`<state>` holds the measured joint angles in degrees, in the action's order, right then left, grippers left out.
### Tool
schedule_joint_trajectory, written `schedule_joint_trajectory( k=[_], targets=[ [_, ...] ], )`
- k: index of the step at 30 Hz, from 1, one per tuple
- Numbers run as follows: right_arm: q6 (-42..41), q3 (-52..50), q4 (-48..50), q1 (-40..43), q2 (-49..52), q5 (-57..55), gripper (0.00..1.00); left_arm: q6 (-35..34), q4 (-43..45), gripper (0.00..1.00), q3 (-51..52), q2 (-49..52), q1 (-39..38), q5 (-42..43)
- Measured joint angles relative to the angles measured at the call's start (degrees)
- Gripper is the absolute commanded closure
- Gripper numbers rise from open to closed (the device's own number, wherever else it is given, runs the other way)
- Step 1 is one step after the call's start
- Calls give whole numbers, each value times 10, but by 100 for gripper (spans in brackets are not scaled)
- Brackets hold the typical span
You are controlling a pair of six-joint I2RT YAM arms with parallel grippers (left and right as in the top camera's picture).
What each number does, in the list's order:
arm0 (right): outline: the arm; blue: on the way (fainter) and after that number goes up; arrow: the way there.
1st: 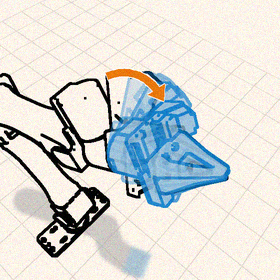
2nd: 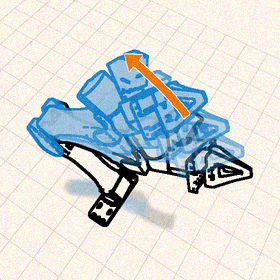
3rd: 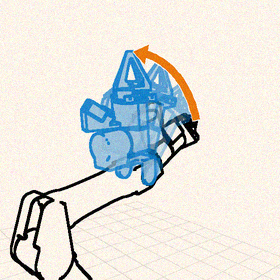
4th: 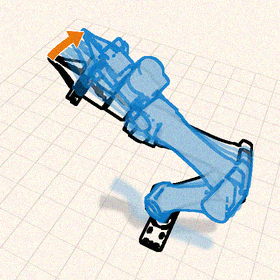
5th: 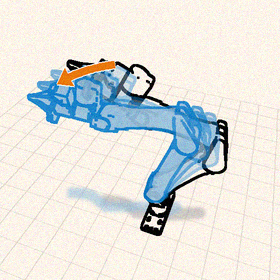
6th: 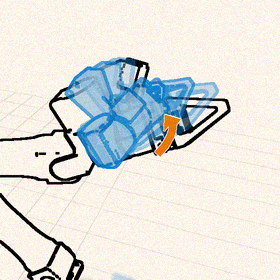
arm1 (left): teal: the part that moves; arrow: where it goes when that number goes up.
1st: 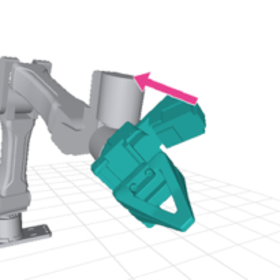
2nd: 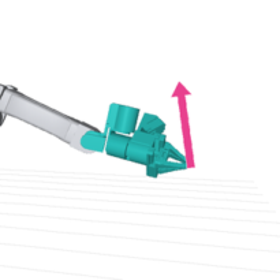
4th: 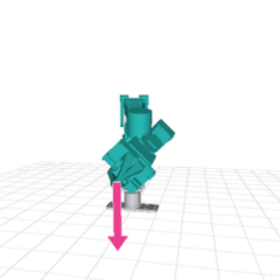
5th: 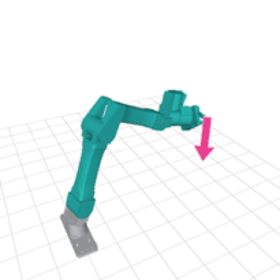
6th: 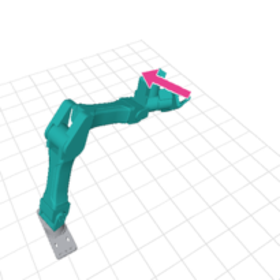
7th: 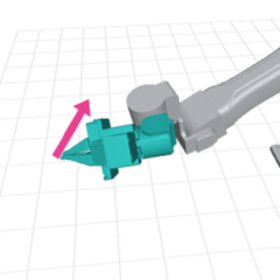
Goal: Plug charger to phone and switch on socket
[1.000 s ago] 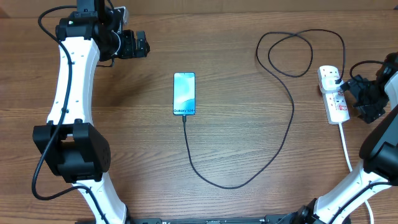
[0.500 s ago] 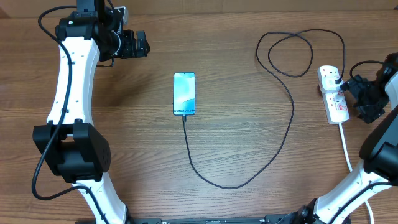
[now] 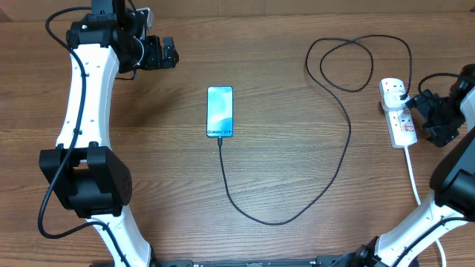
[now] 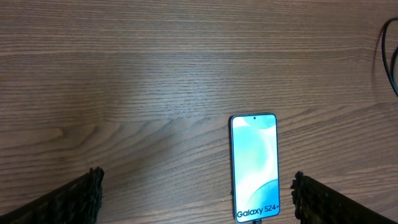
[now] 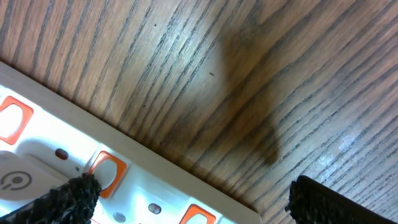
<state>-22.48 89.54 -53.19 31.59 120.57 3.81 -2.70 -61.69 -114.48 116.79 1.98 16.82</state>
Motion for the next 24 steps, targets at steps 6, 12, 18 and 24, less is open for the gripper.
schedule_joint_trajectory(
  k=[6, 12, 18, 24],
  targets=[
    [0, -2, 12, 13, 7, 25, 0, 0, 0, 0, 0, 0, 0, 0],
    [0, -2, 12, 13, 7, 27, 0, 0, 0, 0, 0, 0, 0, 0],
    [3, -2, 11, 7, 8, 16, 0, 0, 0, 0, 0, 0, 0, 0],
    [3, -1, 11, 3, 8, 4, 0, 0, 0, 0, 0, 0, 0, 0]
  ],
)
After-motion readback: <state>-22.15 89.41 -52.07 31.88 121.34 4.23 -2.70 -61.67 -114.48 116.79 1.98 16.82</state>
